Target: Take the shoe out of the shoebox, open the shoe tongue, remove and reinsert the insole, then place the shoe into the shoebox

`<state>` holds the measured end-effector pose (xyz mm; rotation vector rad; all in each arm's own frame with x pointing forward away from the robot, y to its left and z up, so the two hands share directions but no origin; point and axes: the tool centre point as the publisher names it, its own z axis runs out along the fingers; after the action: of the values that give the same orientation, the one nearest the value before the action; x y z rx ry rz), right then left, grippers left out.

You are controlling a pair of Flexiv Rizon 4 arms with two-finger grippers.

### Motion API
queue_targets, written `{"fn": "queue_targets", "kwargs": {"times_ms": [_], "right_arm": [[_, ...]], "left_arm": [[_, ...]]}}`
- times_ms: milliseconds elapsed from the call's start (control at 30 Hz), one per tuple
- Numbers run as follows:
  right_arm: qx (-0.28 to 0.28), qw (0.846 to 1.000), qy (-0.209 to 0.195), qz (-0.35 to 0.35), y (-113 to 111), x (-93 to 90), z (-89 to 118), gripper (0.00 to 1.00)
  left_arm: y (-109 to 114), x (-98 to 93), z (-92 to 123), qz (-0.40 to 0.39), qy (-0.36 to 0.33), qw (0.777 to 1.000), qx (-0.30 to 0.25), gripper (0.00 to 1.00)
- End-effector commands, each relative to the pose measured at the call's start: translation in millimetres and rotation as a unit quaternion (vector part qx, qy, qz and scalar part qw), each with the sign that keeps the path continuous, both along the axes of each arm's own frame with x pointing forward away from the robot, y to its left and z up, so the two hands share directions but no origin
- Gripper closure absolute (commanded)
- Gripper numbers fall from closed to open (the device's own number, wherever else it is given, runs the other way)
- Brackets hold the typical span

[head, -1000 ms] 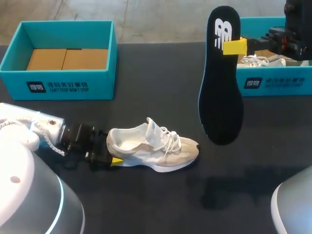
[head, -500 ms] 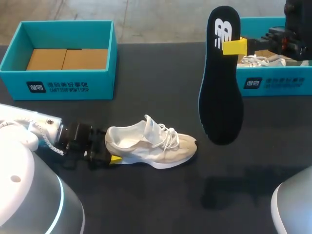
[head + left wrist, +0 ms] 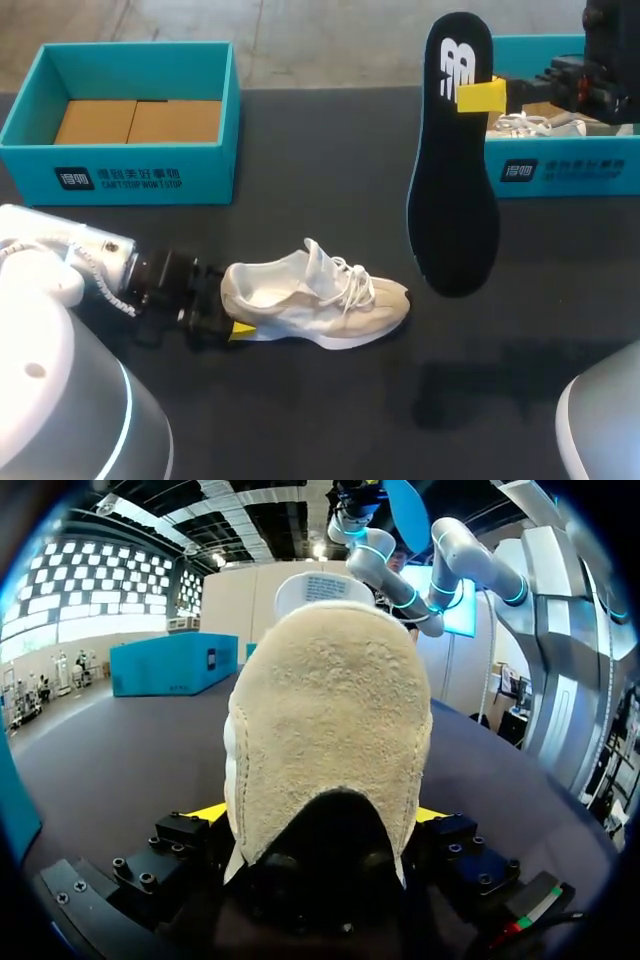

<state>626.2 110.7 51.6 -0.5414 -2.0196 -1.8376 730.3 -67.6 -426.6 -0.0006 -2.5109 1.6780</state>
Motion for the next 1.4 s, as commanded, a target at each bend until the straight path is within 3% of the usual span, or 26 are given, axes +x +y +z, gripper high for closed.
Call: {"fn": "queue_targets", "kwargs": {"times_ms": [33,333,500,833,1400], "right_arm": [[-0.001,1.000,0.000,0.002,2,2.7,0,1.00],[-0.001,1.000,0.000,0.002,2,2.7,0,1.00],[-0.001,1.000,0.000,0.002,2,2.7,0,1.00],[-0.001,1.000,0.000,0.002,2,2.7,0,1.00],[-0.001,1.000,0.000,0.002,2,2.7,0,1.00]], "left_arm": [[-6,1.0,-7,0.008,-0.003,1.000,0.010,0.00],[-16,-6.4,-2,0.009,-0.011,1.000,-0.019,0.00],[-20,-0.7,-8,0.032,-0.008,0.999,-0.019,0.00],[-20,8.6,0,0.067,0.011,0.996,-0.050,0.00],[-15,12.3,5,0.070,-0.003,0.997,0.010,0.00]]}}
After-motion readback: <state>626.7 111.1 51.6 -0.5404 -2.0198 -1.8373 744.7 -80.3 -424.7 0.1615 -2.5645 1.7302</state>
